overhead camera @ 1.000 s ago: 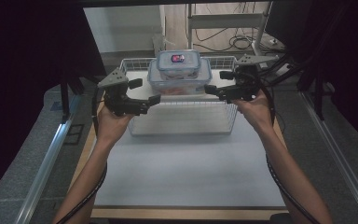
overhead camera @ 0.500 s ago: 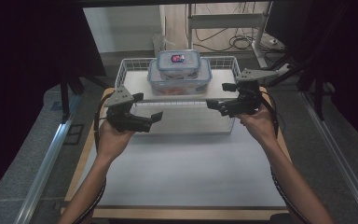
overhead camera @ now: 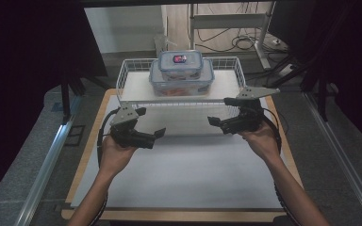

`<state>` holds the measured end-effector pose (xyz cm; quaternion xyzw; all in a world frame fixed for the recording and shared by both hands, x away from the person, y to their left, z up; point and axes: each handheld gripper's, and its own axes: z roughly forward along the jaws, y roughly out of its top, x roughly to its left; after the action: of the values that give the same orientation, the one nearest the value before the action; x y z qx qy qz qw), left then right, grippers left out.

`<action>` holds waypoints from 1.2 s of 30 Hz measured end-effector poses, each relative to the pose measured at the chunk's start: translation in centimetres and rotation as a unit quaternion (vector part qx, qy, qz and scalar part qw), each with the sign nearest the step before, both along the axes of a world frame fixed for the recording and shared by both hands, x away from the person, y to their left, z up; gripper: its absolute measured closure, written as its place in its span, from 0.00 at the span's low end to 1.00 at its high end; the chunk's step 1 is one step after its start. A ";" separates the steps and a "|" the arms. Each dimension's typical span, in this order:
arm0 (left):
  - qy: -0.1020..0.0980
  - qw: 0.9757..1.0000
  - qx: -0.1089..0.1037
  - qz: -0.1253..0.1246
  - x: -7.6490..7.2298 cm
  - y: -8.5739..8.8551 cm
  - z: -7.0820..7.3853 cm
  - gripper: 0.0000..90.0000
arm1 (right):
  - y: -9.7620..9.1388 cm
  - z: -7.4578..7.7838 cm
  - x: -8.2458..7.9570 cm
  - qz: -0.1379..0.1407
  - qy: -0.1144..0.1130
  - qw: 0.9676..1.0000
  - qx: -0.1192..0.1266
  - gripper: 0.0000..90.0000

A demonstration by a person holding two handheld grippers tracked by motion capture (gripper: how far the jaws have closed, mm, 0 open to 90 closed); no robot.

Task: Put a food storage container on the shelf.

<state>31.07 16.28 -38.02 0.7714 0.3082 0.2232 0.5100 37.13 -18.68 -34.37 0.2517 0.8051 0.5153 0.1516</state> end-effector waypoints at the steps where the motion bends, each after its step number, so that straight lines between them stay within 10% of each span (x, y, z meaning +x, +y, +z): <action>1: 0.001 1.000 -0.001 -0.001 -0.1 0.0 -0.2 0.04 | 0.0 -0.2 -0.1 0.001 0.001 1.000 0.000 0.06; 36: 0.034 0.999 -0.002 0.026 -6.0 1.3 -8.9 0.03 | -2.6 -9.8 -5.7 -0.017 0.033 0.999 -0.012 0.01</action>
<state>25.11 17.57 -46.90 0.7694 0.3460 0.2095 0.4944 31.46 -21.27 -44.16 0.2805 0.8114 0.4942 0.1370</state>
